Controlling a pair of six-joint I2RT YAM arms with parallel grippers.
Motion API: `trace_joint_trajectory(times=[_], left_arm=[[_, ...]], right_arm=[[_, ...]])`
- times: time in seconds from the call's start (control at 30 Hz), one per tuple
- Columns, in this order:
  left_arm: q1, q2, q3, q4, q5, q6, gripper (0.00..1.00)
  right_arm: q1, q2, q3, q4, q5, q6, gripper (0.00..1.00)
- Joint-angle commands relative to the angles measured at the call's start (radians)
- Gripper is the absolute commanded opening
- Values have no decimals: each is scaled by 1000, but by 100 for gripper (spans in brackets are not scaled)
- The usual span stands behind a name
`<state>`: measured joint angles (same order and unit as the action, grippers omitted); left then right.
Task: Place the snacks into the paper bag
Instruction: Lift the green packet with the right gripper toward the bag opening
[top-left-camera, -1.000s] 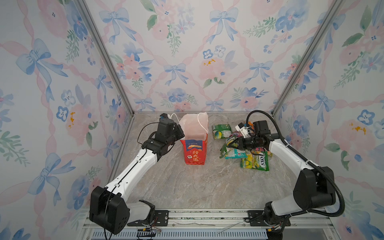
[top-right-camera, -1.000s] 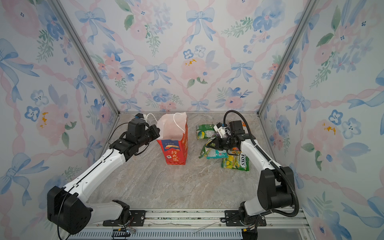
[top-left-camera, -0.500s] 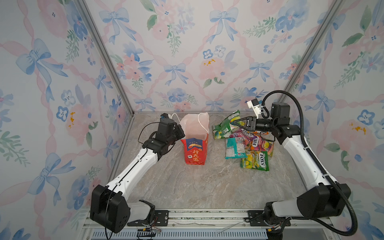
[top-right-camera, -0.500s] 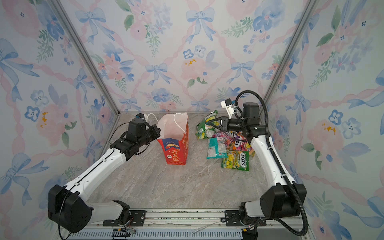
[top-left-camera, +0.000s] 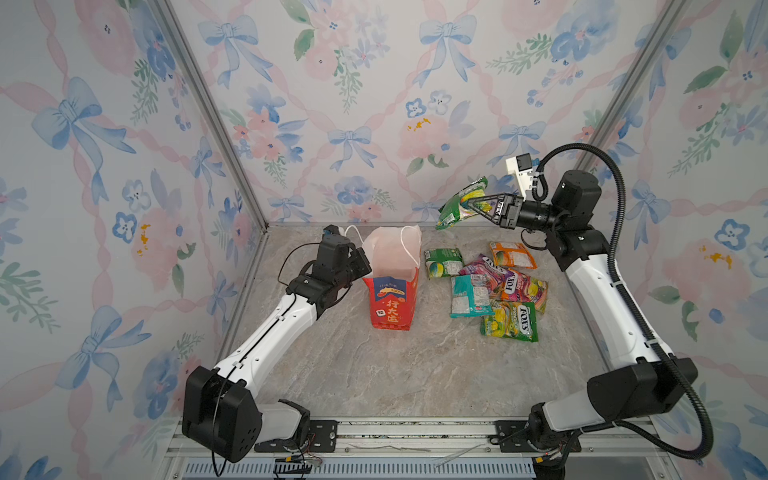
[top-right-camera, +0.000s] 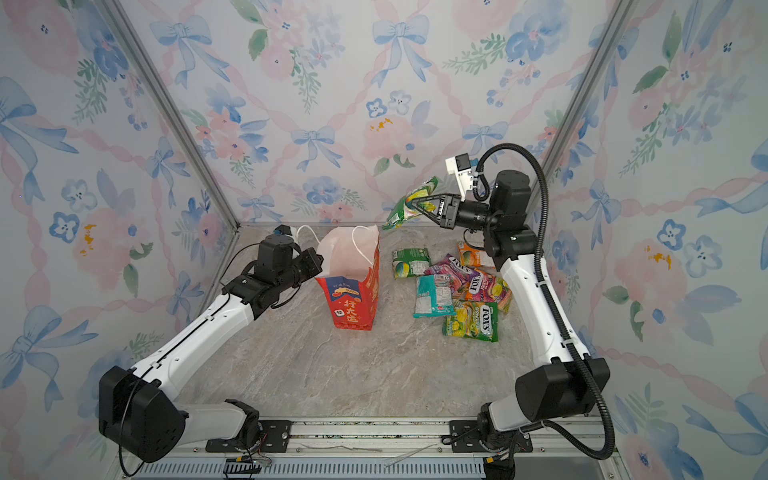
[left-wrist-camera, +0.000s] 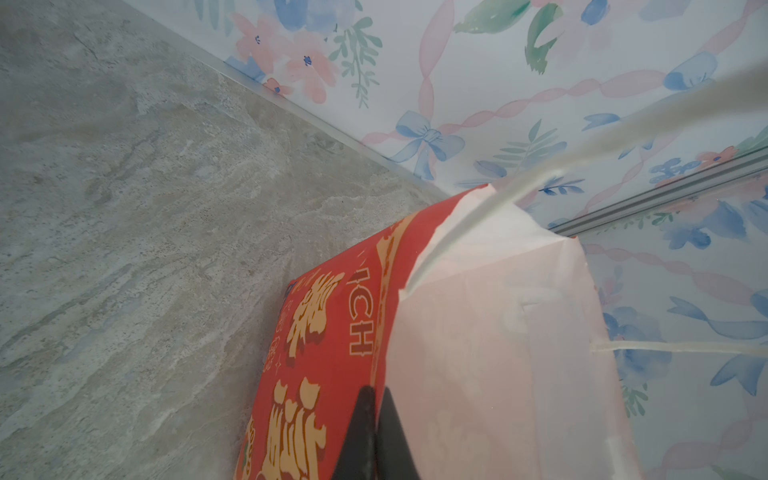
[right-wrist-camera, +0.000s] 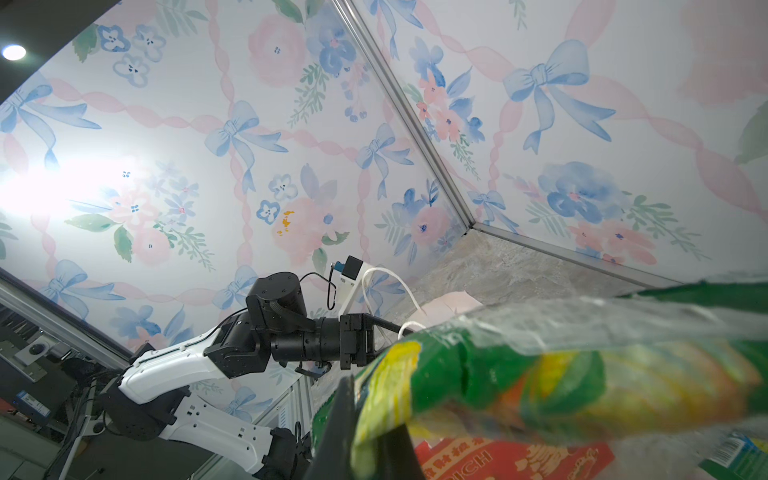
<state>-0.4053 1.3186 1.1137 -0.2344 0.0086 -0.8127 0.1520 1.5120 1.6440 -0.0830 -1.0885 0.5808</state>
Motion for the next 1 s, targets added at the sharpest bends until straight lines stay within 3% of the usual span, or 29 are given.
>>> trace_joint_trajectory(times=[0.0, 0.6, 0.97], left_arm=[[-15, 20, 33, -34, 21, 21, 0], [-59, 64, 90, -34, 17, 23, 0], [-70, 76, 101, -33, 4, 21, 0]], right_arm=[[37, 25, 62, 77, 6, 27, 0], [182, 180, 284, -56, 29, -38, 0], [276, 224, 349, -290, 62, -180, 0]])
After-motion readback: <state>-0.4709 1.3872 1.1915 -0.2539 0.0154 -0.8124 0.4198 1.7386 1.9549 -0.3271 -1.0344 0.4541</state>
